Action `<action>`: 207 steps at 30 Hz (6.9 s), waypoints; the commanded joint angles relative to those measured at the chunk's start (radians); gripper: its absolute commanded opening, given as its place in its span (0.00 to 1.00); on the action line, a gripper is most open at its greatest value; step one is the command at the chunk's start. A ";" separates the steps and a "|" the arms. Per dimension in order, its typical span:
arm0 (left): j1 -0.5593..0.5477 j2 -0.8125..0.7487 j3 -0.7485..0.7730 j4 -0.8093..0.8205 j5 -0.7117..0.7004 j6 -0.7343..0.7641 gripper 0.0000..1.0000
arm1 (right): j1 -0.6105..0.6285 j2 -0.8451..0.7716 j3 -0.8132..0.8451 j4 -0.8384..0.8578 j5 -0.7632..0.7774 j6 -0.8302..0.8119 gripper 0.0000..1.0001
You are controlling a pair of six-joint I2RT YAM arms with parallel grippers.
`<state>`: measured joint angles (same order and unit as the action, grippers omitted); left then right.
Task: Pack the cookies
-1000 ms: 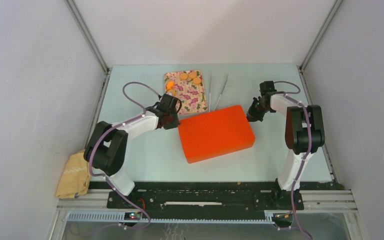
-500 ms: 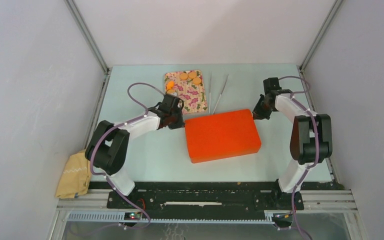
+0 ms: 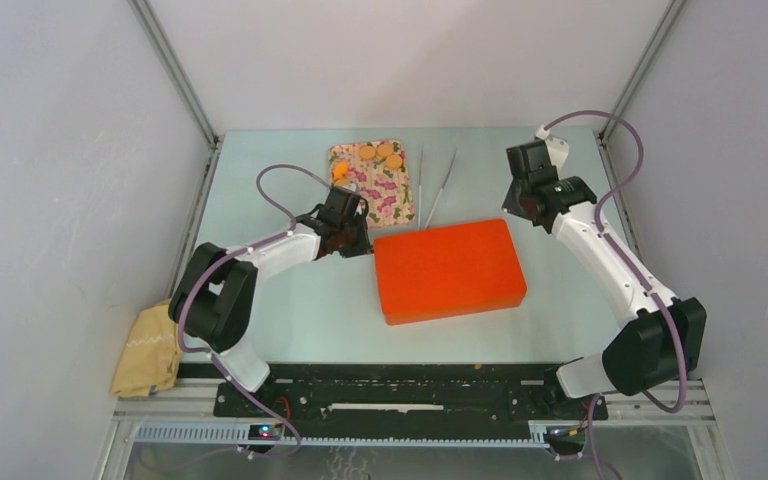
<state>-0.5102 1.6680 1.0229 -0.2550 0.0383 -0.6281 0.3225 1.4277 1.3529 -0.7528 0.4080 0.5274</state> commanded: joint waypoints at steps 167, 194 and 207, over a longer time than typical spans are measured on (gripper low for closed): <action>-0.219 -0.209 -0.123 -0.023 0.373 -0.156 0.00 | -0.119 -0.190 -0.260 -0.161 -0.074 0.051 0.00; -0.218 -0.475 -0.020 -0.157 -0.060 -0.003 0.03 | -0.014 -0.233 -0.265 -0.087 -0.060 0.014 0.23; -0.216 -0.723 -0.087 -0.206 -0.500 0.023 0.13 | -0.002 -0.305 -0.263 -0.020 -0.056 -0.027 0.27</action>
<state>-0.7242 0.9714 0.9497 -0.4393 -0.3241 -0.6277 0.3138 1.1355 1.0595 -0.8051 0.3168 0.5289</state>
